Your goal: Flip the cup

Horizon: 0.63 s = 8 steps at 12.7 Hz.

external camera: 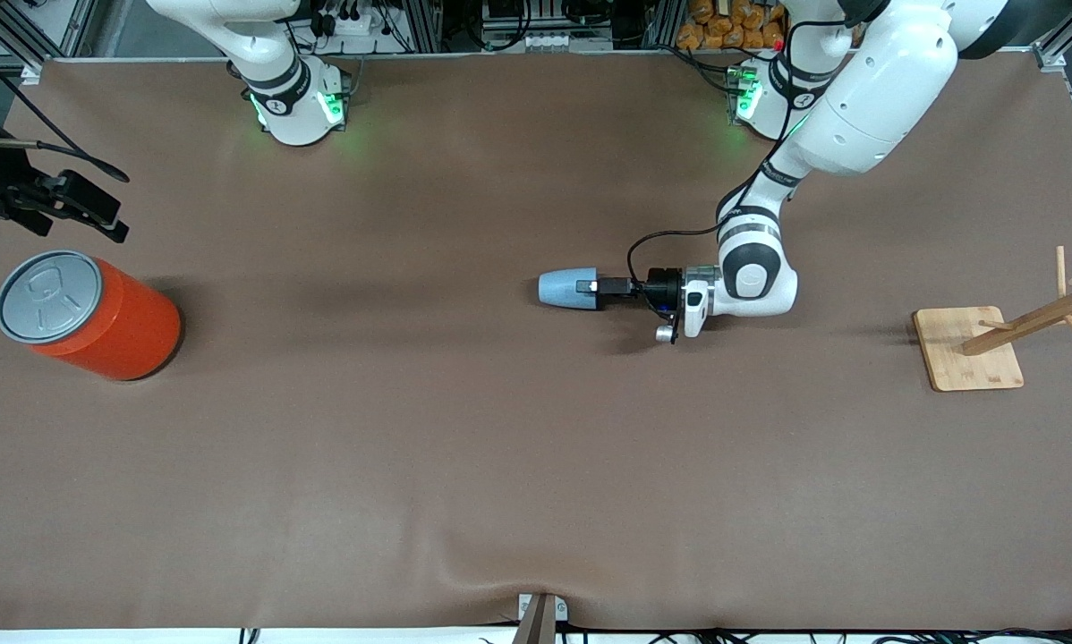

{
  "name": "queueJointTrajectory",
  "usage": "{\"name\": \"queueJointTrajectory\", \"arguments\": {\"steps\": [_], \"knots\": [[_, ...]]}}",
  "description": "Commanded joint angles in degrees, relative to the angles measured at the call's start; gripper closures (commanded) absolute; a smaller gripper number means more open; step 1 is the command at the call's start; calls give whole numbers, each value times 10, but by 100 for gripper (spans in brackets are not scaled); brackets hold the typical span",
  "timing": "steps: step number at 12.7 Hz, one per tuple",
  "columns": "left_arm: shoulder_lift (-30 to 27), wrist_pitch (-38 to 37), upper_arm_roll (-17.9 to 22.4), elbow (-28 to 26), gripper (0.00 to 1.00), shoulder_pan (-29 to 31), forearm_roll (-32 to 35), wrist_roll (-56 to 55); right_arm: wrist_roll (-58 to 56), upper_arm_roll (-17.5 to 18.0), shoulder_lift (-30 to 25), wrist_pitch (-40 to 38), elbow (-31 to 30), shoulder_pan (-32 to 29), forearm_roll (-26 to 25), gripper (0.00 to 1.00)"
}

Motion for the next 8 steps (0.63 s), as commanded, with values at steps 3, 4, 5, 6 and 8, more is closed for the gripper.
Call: {"name": "queueJointTrajectory", "arguments": {"steps": [3, 4, 5, 6, 8], "knots": [[1, 26, 1, 5, 100, -11, -14, 4, -9, 2, 8, -5, 15, -4, -13, 0], [-1, 26, 1, 6, 100, -10, -14, 1, -9, 2, 8, -5, 15, -3, -13, 0], [-8, 27, 1, 6, 100, -10, -13, -3, -9, 2, 8, -5, 15, -3, -13, 0], [-28, 32, 2, 3, 100, -6, -12, -19, -8, 2, 8, -5, 15, -2, -13, 0], [-71, 35, 7, 4, 100, -2, 0, -98, -8, 2, 7, -6, 17, -2, -12, 0]]}}
